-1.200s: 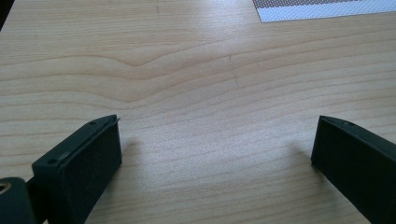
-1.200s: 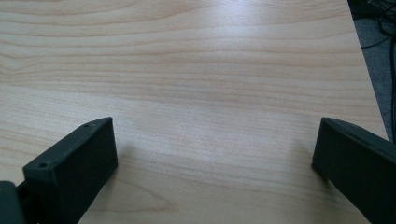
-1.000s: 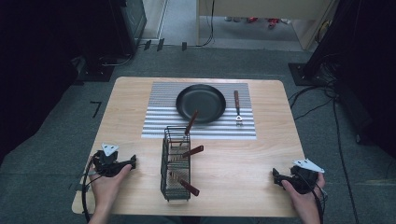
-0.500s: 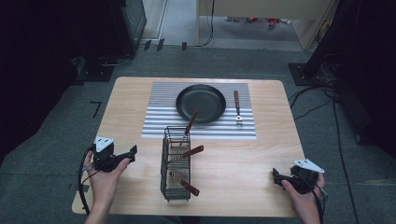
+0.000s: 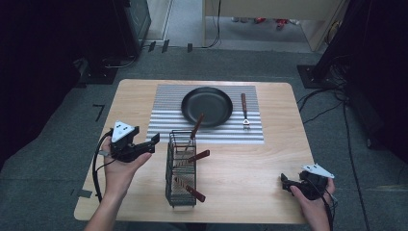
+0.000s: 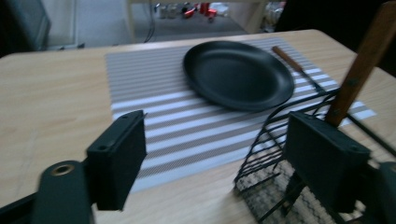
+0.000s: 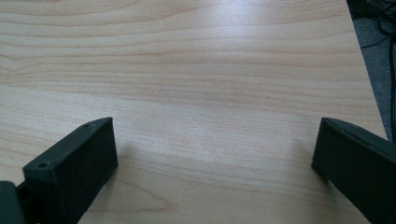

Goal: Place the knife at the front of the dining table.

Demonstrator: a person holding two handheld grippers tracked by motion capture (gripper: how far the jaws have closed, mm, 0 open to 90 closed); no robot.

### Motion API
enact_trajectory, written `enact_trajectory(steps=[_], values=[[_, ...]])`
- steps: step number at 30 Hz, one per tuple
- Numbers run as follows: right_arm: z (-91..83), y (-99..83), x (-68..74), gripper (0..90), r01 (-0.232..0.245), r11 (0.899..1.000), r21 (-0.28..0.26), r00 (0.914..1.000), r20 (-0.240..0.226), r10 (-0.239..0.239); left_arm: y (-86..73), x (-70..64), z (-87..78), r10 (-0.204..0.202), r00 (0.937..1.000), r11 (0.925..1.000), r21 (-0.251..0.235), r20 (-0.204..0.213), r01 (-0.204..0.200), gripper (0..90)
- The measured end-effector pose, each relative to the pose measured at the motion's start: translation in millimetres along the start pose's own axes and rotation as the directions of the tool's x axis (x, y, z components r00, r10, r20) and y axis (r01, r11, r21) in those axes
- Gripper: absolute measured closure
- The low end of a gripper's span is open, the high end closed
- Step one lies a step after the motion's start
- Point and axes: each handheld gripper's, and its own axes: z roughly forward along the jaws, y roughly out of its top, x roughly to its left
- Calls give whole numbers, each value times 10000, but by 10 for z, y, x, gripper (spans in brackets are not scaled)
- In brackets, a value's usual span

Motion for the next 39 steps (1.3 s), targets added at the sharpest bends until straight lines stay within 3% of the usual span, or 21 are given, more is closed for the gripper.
enact_trajectory(steps=[6, 10, 13, 16, 17, 21, 24, 28, 29, 30, 34, 36, 39], values=[[0, 0, 0, 0, -1, 10000, 0, 10000, -3, 1, 158, -181, 121, 266, 9971, 9996, -5, 712, -266, 304], [-1, 0, 2, 0, -32, 10000, 17, 10000, -3, 32, 249, -324, 230, 717, 9879, 9972, 105, 1378, -739, 362], [-1, 0, 0, 0, -2, 10000, 3, 10000, -1, 2, 309, -393, 330, 865, 9731, 9958, 102, 2135, -908, 429], [0, 0, 0, 0, -1, 10000, 2, 10000, -1, 1, 358, -420, 426, 758, 9479, 9967, 35, 3095, -809, 486], [0, 0, -1, 0, 7, 10000, -1, 10000, 1, -7, 375, -426, 452, 745, 9421, 9968, 40, 3268, -802, 486], [0, 0, 1, 0, -13, 10000, -4, 10000, 0, 13, 422, -449, 527, 789, 9432, 9963, 62, 3228, -854, 520], [-1, 0, 0, 0, -8, 10000, 4, 10000, -1, 8, 447, -463, 561, 802, 9381, 9956, 183, 3370, -917, 554], [-1, 0, 0, 0, -10, 10000, 7, 10000, -3, 10, 470, -491, 615, 910, 9284, 9924, 443, 3603, -1145, 589], [-1, 0, 0, 0, -7, 10000, 8, 10000, -2, 7, 475, -497, 632, 903, 9242, 9917, 519, 3711, -1177, 596], [-1, 0, 0, 0, -10, 10000, 10, 10000, -4, 10, 487, -513, 671, 875, 9160, 9893, 734, 3916, -1259, 600], [0, 0, 0, 0, 2, 10000, 4, 10000, -5, -2, 507, -536, 736, 736, 9101, 9862, 1059, 4078, -1272, 590], [0, 0, -1, 0, 3, 10000, 5, 10000, -4, -3, 516, -547, 774, 632, 9026, 9845, 1217, 4258, -1263, 596], [0, 0, 0, 0, -1, 10000, 2, 10000, -5, 1, 519, -550, 824, 532, 8986, 9836, 1323, 4355, -1223, 658]])
